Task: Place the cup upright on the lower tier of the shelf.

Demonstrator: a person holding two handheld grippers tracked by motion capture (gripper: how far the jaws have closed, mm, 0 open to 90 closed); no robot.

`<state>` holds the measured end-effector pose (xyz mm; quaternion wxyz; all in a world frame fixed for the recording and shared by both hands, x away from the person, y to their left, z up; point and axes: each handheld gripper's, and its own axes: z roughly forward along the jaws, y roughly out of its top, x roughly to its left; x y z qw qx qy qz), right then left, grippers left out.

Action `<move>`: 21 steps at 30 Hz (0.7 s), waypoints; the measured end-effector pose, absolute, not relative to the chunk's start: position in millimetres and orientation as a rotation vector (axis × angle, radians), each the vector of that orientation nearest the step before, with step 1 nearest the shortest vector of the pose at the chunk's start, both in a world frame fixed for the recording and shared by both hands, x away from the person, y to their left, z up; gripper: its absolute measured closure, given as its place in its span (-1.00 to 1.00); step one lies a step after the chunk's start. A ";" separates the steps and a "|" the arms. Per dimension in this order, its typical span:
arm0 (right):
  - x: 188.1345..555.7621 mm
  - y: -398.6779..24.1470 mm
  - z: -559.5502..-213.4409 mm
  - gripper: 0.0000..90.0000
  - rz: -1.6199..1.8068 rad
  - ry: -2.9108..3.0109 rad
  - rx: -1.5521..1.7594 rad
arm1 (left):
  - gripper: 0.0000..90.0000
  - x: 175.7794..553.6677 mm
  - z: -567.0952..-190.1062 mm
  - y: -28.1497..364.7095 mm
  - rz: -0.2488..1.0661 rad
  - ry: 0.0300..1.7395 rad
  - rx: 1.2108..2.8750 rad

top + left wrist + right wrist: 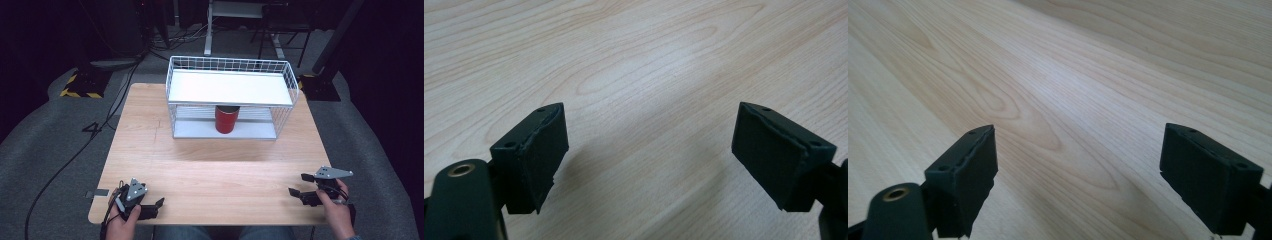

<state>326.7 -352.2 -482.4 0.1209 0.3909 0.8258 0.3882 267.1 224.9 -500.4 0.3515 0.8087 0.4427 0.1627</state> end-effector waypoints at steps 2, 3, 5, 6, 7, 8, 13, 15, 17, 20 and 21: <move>326.2 -350.8 -487.0 -0.64 1.096 2.410 1.133 | -0.65 269.3 -500.9 223.5 0.414 1.141 2.102; 326.0 -350.2 -488.9 -0.64 1.089 2.409 1.135 | -0.65 269.9 -501.4 222.8 0.419 1.141 2.102; 325.7 -349.2 -491.9 -0.64 1.088 2.400 1.147 | -0.65 271.8 -501.7 221.6 0.415 1.135 2.110; 325.6 -348.6 -493.5 -0.64 1.088 2.396 1.149 | -0.65 272.9 -501.7 220.9 0.413 1.133 2.111; 325.4 -347.7 -495.2 -0.64 1.091 2.396 1.154 | -0.65 273.8 -501.9 220.4 0.412 1.129 2.112; 325.4 -347.3 -496.1 -0.64 1.090 2.396 1.154 | -0.65 274.6 -502.1 219.8 0.410 1.128 2.117; 324.4 -344.6 -501.8 -0.65 1.068 2.373 1.151 | -0.65 278.1 -504.1 215.7 0.404 1.120 2.132; 324.3 -343.7 -502.8 -0.65 1.050 2.359 1.143 | -0.65 279.0 -504.1 215.1 0.404 1.119 2.135; 324.1 -341.5 -504.7 -0.69 1.020 2.329 1.139 | -0.65 280.4 -504.5 214.7 0.407 1.111 2.136; 324.1 -338.2 -505.2 -0.84 0.994 2.321 1.164 | -0.68 281.3 -505.9 213.2 0.427 1.109 2.136; 324.4 -336.7 -505.6 -0.91 0.982 2.322 1.169 | -0.69 281.5 -506.2 212.5 0.423 1.111 2.135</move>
